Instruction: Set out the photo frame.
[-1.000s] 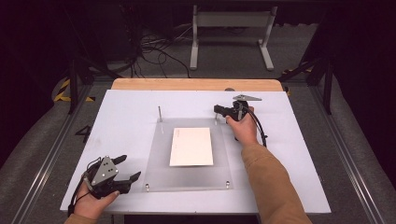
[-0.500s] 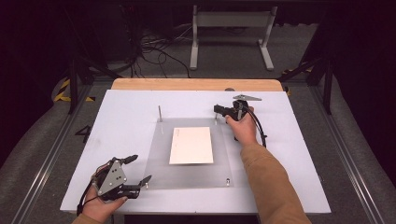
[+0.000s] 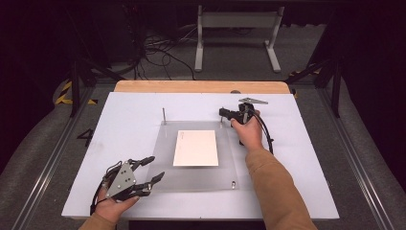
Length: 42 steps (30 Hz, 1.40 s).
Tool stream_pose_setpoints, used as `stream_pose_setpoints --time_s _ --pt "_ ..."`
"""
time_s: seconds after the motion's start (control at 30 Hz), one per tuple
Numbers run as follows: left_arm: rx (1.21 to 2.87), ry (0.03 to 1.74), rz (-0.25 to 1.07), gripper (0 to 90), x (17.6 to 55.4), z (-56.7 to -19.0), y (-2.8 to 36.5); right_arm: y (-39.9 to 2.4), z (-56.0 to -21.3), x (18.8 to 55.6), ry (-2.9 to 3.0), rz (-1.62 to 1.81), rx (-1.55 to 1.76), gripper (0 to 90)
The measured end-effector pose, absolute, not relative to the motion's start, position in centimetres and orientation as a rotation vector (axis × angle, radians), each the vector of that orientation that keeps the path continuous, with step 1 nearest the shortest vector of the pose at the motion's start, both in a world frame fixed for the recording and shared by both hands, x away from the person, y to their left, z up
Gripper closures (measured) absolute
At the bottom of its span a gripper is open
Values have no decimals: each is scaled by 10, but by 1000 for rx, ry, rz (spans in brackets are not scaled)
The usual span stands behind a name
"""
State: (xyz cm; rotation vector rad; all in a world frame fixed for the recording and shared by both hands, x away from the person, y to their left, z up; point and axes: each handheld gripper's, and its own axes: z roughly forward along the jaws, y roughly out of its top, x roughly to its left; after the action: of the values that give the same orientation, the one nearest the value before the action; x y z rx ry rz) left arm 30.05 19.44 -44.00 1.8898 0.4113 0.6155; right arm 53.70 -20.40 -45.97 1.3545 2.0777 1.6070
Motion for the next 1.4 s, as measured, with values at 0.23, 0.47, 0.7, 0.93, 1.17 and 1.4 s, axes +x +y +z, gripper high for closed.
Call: stream_pose_setpoints --time_s 0.23,0.47,0.7,0.93,1.17,1.4 --pt "1915 383 652 481 300 -438 193 -203 -459 536 2084 1603 1367 838" --pt "1923 380 648 483 302 -437 193 -204 -452 531 2134 1484 1357 707" --pt "1925 398 634 485 302 -433 192 -214 -435 513 2121 1512 1290 604" --pt "1930 412 623 485 304 -427 192 -228 -415 480 2172 1552 1113 513" --pt "1933 429 608 484 306 -422 192 -247 -399 433 2201 1505 868 419" --pt "1936 435 600 484 308 -418 192 -260 -390 392 2206 1481 713 337"
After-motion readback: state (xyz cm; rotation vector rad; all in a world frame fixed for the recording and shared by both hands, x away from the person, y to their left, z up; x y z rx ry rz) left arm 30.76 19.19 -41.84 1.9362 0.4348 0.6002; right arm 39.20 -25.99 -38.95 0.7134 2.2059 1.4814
